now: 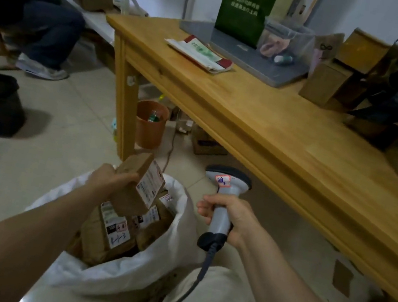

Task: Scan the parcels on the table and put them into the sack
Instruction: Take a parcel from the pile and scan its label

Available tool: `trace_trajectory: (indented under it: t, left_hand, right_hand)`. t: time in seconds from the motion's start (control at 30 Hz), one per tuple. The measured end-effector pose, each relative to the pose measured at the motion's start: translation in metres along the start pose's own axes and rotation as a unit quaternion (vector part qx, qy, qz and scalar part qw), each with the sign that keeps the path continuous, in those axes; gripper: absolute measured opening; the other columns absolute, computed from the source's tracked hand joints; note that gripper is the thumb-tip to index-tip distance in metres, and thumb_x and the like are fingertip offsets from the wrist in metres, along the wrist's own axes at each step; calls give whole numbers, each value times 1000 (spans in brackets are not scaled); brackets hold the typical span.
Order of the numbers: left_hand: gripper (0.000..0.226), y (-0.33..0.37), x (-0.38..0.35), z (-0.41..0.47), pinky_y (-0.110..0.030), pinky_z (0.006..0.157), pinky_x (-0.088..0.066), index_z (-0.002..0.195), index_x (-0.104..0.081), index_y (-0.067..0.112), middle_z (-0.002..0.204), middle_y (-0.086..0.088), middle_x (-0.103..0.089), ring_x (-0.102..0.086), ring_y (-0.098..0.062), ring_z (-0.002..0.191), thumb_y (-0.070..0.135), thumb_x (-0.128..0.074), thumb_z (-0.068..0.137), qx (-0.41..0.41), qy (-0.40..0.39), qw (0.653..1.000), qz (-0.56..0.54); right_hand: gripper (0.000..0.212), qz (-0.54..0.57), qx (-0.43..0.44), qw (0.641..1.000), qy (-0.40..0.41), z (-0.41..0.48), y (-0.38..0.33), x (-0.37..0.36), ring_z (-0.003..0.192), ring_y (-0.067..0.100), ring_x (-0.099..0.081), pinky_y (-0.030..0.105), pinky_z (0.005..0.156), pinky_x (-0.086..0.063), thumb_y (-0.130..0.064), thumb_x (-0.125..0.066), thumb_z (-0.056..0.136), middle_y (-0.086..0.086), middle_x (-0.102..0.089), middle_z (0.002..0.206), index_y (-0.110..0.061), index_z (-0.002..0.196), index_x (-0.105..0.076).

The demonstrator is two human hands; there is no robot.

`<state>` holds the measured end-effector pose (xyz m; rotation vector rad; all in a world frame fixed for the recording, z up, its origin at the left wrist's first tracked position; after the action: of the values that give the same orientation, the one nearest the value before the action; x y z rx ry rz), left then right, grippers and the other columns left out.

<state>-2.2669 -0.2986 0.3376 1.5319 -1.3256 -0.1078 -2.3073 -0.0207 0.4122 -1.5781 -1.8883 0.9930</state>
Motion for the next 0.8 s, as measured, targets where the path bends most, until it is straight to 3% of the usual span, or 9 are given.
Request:
trace_trajectory:
  t: [0.13, 0.2, 0.33, 0.43, 0.53, 0.63, 0.73, 0.8]
  left_hand:
    - [53, -17, -8, 27, -32, 68, -49, 108, -52, 10, 96, -10, -58, -57, -26, 83, 44, -76, 75, -30, 19, 998, 58]
    - [60, -18, -13, 41, -37, 76, -53, 114, -53, 10, 101, -12, -57, -58, -30, 91, 48, -75, 73, -45, 41, 993, 98]
    - [77, -15, -25, 74, -45, 88, -53, 131, -48, 13, 122, -15, -47, -55, -33, 104, 54, -71, 70, -76, 55, 982, 164]
    - [70, -6, -38, 95, -41, 94, -48, 131, -51, 21, 126, -10, -44, -49, -29, 112, 49, -73, 71, -135, 46, 964, 226]
    - [66, -2, -53, 113, -43, 100, -37, 134, -47, 34, 131, -6, -42, -42, -29, 120, 53, -68, 75, -176, 34, 925, 334]
    - [66, 2, -68, 129, -45, 103, -34, 135, -49, 34, 136, -6, -41, -38, -29, 124, 59, -64, 76, -206, 1, 904, 375]
    - [69, 5, -83, 143, -48, 99, -41, 134, -53, 34, 128, -6, -43, -37, -29, 121, 61, -67, 73, -223, -63, 900, 369]
    - [69, 7, -90, 151, -45, 97, -42, 135, -51, 37, 125, -5, -43, -36, -27, 120, 64, -66, 74, -221, -66, 897, 378]
  right_hand:
    - [46, -42, -58, 997, 20, 50, 16, -11, 54, 21, -64, 24, 47, -50, 7, -73, 63, 21, -70, 79, 13, 107, -62]
    - [56, -70, -68, 995, 27, 75, 23, -16, 53, 24, -62, 26, 48, -50, 10, -72, 53, 24, -67, 82, 13, 108, -61]
    - [41, -127, -75, 987, 61, 118, 27, -26, 59, 24, -62, 30, 55, -53, 7, -68, 65, 19, -65, 76, 7, 105, -58]
    - [53, -195, -83, 974, 76, 152, 27, -34, 88, 33, -62, 41, 77, -56, -5, -76, 64, 19, -62, 101, -1, 112, -54]
    - [57, -247, -85, 962, 84, 188, 25, -43, 101, 35, -59, 47, 93, -51, -10, -78, 68, 19, -58, 112, -3, 117, -50]
    - [59, -261, -90, 958, 73, 219, 28, -46, 103, 35, -60, 47, 94, -51, -13, -78, 68, 19, -60, 115, -3, 121, -52]
    - [55, -243, -98, 964, 41, 240, 34, -47, 96, 35, -62, 45, 88, -54, -12, -77, 69, 19, -63, 108, -4, 119, -55]
    - [51, -247, -116, 962, 15, 249, 38, -48, 92, 34, -63, 44, 85, -54, -11, -77, 71, 18, -64, 104, -5, 117, -55]
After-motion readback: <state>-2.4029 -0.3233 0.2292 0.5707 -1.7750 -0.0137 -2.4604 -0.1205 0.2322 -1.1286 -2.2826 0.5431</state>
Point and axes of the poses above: each hand's wrist, its own z-axis towards the middle knuckle, its own x-axis out of the back of the hand, y = z × x, the point moved 4 cm from there along z, towards the middle knuckle
